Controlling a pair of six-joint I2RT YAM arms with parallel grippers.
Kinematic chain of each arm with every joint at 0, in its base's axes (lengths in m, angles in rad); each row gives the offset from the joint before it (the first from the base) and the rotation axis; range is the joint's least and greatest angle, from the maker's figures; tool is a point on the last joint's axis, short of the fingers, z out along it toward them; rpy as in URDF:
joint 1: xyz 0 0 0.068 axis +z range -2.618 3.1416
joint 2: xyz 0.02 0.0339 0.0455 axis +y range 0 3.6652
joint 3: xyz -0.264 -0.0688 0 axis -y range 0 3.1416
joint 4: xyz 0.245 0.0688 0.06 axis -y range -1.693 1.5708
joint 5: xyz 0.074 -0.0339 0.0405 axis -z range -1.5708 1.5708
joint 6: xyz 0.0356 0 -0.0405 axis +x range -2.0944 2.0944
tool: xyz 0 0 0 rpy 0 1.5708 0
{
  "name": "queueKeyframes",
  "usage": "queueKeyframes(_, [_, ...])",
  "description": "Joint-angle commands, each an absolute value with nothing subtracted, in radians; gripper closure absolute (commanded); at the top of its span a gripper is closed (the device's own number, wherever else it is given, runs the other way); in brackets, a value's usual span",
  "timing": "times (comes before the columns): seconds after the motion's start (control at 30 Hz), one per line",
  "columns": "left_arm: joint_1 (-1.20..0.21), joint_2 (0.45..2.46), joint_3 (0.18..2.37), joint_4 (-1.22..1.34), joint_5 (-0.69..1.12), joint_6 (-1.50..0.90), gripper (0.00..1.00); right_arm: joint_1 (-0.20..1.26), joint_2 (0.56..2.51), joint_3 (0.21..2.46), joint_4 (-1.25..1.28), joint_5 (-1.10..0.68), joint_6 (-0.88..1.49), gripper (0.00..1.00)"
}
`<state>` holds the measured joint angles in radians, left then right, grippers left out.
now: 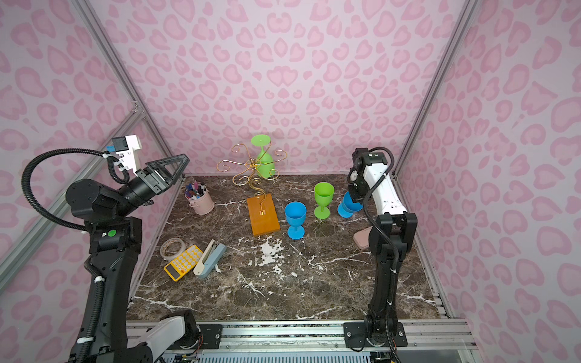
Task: Take the wine glass off the wine glass rack
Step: Place the wine glass at the top-right of the table.
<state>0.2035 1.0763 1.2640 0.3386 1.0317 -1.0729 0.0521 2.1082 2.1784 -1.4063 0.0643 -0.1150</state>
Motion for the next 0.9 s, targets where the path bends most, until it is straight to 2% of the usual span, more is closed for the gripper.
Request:
queueKeyframes(0.0, [0.204,1.084,1.282,0.372,1.059,-1.078,0.02,0.051,2.079,2.160,-1.408,0.087,-0.115,1.00])
queueKeyframes(0.6, [0.204,1.097,1.273,0.374,1.081,-1.098,0.02,0.059,2.230,2.231,-1.427,0.056,-0.112,1.00])
queueKeyframes(0.67, [0.204,1.097,1.273,0.374,1.082,-1.099,0.02,0.055,2.230,2.235,-1.425,0.064,-0.110,0.87])
queueKeyframes(0.87, [0.204,1.095,1.275,0.374,1.089,-1.101,0.02,0.053,2.239,2.245,-1.424,0.058,-0.105,0.77])
